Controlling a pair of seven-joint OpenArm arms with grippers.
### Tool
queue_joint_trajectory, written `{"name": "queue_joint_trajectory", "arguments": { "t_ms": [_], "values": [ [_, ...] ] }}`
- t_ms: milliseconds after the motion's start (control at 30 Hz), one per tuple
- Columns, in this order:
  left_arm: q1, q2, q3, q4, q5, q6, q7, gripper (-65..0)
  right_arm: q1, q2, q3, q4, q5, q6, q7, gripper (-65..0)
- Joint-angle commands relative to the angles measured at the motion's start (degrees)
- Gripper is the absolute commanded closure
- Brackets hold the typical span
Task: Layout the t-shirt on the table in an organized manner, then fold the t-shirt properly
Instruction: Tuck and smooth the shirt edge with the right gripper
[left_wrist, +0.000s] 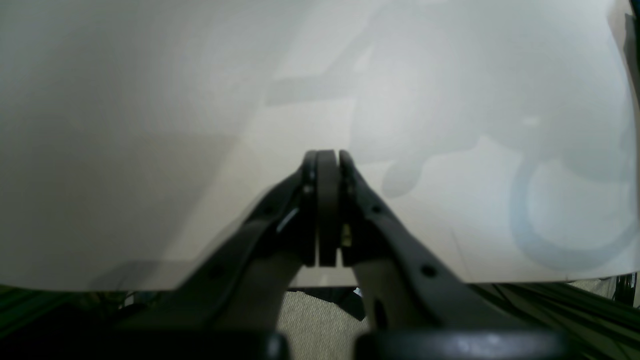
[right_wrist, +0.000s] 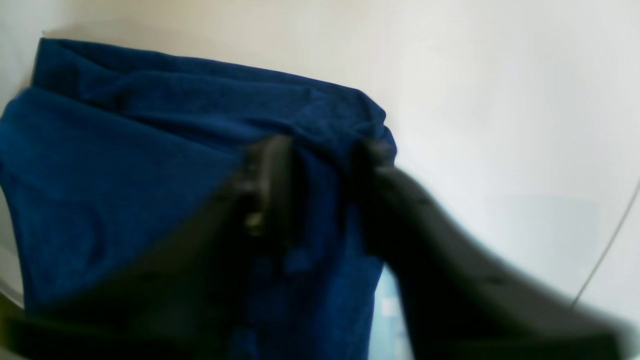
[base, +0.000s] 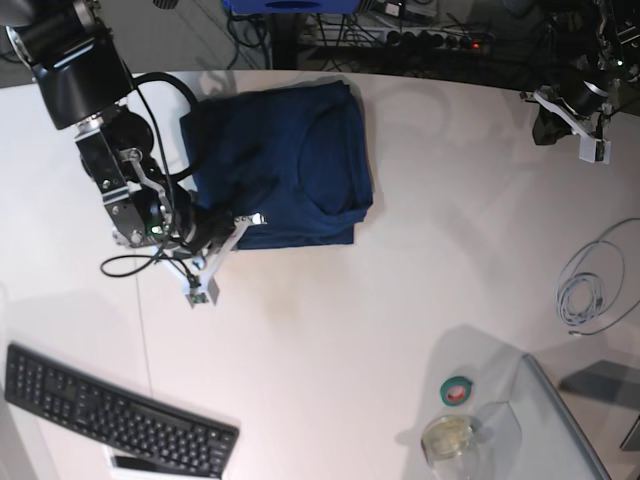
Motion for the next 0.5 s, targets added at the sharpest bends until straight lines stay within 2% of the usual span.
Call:
{"name": "queue_joint_trajectory", "arguments": {
  "t_ms": [0,33,300,467],
  "values": [
    [0.18,-0.96,-0.50,0.75,-0.79,-0.19,-1.09,0.0,1.23,0.16,0.45,0.81,-0.12,0.07,0.83,-2.6],
    [0.18,-0.96,-0.50,0.75,-0.79,-0.19,-1.09,0.0,1.23,0.16,0.45,0.81,-0.12,0.07,0.66,0.0],
    [0.27,-0.96,-0.50,0.75,-0.79,-0.19,-1.09,0.0,1.14,0.42,0.45,3.45,-0.03,0.07,0.31,-0.6],
    [0.27,-0.96,-0.50,0.66,0.62,-0.19,-1.09,0.0,1.05,0.42,0.54,6.44,0.06,0.07,-2.15,-0.6]
  ]
}}
